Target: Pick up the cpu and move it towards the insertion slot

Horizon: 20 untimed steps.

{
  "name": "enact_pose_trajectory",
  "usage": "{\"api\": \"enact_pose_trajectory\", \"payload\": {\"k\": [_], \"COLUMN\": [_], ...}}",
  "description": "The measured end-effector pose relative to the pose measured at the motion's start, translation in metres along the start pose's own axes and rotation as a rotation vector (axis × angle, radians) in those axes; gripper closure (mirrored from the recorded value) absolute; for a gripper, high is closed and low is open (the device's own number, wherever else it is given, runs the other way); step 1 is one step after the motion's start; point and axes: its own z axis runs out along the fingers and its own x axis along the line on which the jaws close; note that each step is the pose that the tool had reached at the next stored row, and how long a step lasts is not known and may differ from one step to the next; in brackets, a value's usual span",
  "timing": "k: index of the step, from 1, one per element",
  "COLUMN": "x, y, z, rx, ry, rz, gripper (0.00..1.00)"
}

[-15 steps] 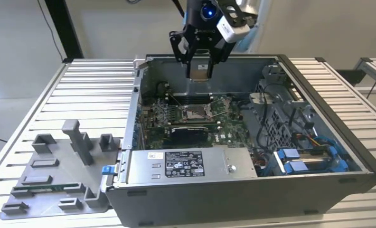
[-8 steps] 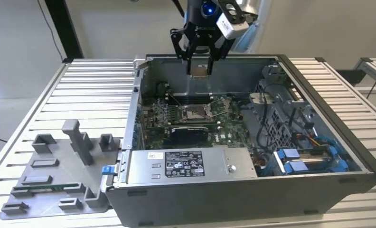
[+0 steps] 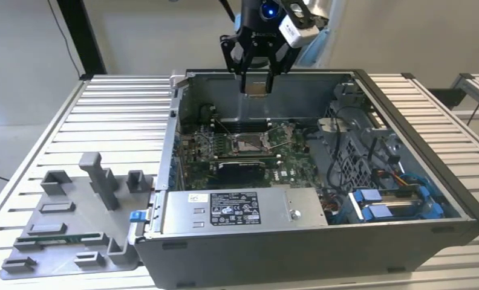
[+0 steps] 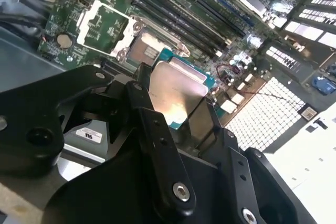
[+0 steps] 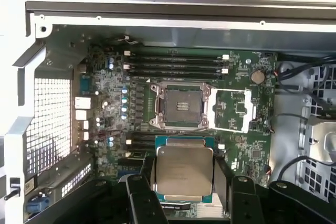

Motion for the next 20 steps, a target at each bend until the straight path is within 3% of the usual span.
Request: {"api": "enact_pose_trajectory", "payload": {"k": [6, 12, 20], "x": [-0.0009, -0.0011, -0.0011], "y": [0.0149, 0.0184, 0.0213], "z": [0.0006, 0.0012, 0.0012], "rx": [0.0, -0.0006, -0.0006], "ry": [0.0, 0.0, 0.0], "rz": [0.003, 0.031, 0.032], "gripper": [1.0, 1.0, 1.0]}}
